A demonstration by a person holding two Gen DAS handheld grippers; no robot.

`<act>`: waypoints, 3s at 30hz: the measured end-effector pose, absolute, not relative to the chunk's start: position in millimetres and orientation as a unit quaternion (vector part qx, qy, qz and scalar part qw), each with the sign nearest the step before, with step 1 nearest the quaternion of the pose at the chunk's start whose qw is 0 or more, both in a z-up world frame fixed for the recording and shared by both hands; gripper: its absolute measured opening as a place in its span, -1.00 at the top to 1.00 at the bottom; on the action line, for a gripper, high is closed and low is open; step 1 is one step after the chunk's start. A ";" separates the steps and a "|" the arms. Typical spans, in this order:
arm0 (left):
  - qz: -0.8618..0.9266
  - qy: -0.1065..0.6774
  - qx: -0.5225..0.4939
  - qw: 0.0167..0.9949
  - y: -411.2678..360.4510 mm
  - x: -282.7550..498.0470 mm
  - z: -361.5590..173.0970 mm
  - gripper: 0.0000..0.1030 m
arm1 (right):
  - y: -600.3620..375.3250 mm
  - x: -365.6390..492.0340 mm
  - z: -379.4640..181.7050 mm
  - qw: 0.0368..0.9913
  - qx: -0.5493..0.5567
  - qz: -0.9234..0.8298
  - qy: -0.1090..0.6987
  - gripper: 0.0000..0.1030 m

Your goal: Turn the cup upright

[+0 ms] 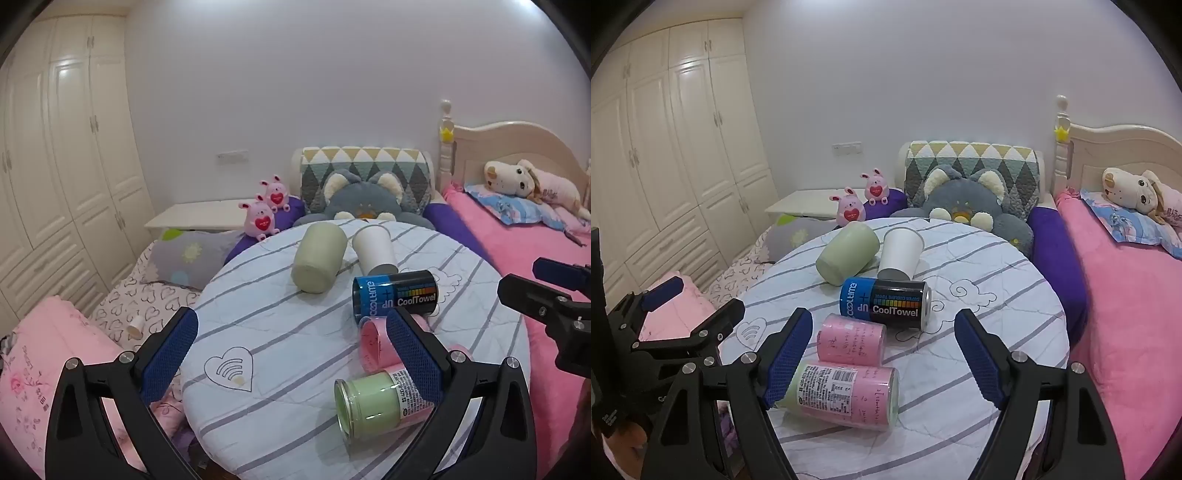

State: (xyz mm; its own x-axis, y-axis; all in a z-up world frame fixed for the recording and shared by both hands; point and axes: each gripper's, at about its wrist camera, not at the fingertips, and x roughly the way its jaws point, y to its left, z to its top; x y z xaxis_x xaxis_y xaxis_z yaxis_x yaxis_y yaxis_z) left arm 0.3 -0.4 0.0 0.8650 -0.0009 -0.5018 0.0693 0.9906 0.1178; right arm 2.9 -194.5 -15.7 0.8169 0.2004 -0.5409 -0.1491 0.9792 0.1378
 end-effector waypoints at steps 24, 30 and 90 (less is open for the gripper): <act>-0.029 0.269 0.038 0.962 7.7 0.5 3.6 -1.00 | -181.5 9.7 -15.6 0.948 0.034 0.098 0.301 -0.57; -0.033 0.276 0.040 0.960 5.0 2.7 0.0 -1.00 | -182.0 14.8 -18.7 0.947 0.035 0.099 0.304 -0.57; -0.048 0.380 0.014 0.924 12.9 183.4 -43.4 -1.00 | -159.5 224.3 -77.0 0.859 0.037 0.000 0.510 -0.57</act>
